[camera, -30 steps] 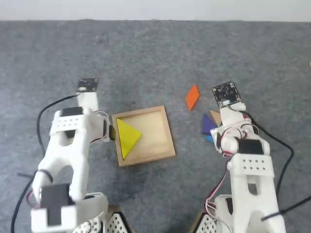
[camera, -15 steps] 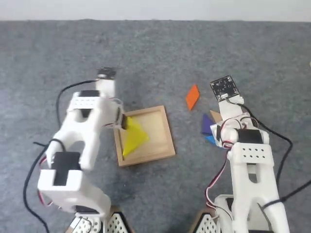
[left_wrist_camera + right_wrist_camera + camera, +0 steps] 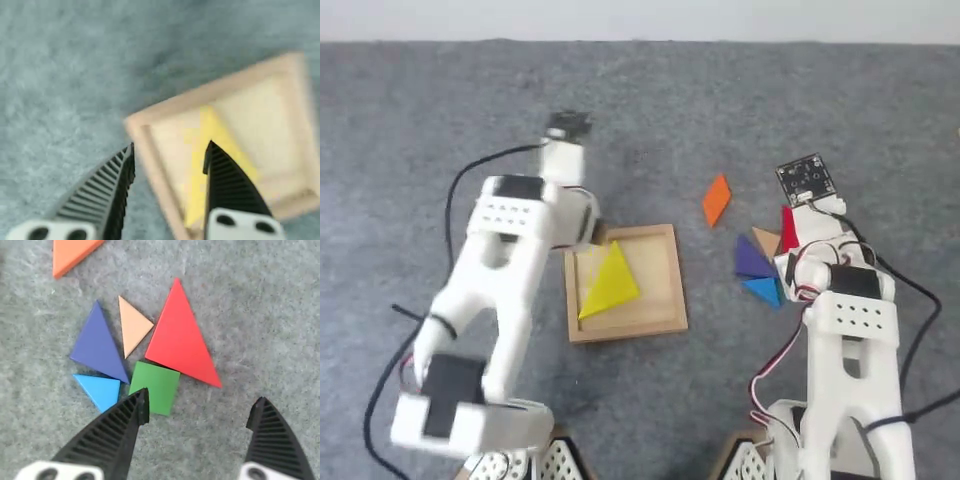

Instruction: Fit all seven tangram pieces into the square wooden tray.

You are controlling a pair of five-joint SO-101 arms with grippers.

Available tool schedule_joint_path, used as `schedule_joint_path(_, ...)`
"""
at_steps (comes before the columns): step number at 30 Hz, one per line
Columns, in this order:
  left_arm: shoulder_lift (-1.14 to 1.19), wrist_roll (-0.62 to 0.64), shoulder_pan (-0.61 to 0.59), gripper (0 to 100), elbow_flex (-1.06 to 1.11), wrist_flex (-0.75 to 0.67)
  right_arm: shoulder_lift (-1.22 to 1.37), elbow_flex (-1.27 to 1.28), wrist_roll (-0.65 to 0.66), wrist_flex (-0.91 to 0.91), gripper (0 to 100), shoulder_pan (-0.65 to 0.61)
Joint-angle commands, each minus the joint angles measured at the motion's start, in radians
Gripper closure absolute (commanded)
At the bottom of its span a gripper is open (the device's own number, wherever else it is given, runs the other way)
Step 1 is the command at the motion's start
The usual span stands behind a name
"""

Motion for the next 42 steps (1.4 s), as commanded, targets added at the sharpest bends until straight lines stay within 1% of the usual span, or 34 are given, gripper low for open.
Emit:
schedule_joint_path(1, -0.123, 0.018, 0.149, 79, 0.044, -0.009, 0.002, -0.051, 0.008, -0.013, 68.1, 0.007)
schedule_joint_path(4, -0.066, 0.034, 0.218, 79, 0.071, -0.080, 0.002, -0.049, -0.011, -0.012, 68.1, 0.007)
schedule_joint_path(9, 0.121, 0.034, 0.219, 79, 0.071, -0.149, 0.002, -0.032, -0.028, -0.012, 68.1, -0.005)
schedule_joint_path(13, 0.140, -0.017, 0.144, 79, 0.099, -0.158, 0.002, -0.026, -0.028, -0.012, 68.1, -0.010)
schedule_joint_path(23, -0.009, -0.190, -0.103, 80, 0.159, -0.152, 0.002, -0.029, -0.031, -0.013, 68.1, -0.010)
schedule_joint_path(26, -0.018, -0.212, -0.176, 80, 0.153, -0.157, 0.002, -0.029, -0.032, -0.013, 68.1, -0.010)
schedule_joint_path(28, -0.035, -0.204, -0.219, 80, 0.137, -0.157, 0.002, -0.029, -0.032, -0.013, 68.1, -0.010)
schedule_joint_path(31, -0.060, -0.114, -0.310, 79, 0.108, -0.155, 0.002, -0.029, -0.032, -0.012, 68.1, -0.002)
schedule_joint_path(33, -0.052, -0.043, -0.347, 79, 0.119, -0.155, 0.002, -0.029, -0.034, -0.012, 68.1, 0.025)
schedule_joint_path(36, -0.026, 0.109, -0.347, 79, 0.137, -0.150, 0.005, -0.071, -0.034, -0.012, 68.1, 0.096)
schedule_joint_path(39, -0.040, 0.233, -0.313, 78, 0.116, -0.118, 0.071, -0.190, -0.028, 0.007, 68.1, 0.137)
schedule_joint_path(42, -0.068, 0.282, -0.275, 78, 0.114, -0.098, 0.240, -0.377, -0.025, 0.074, 68.1, 0.130)
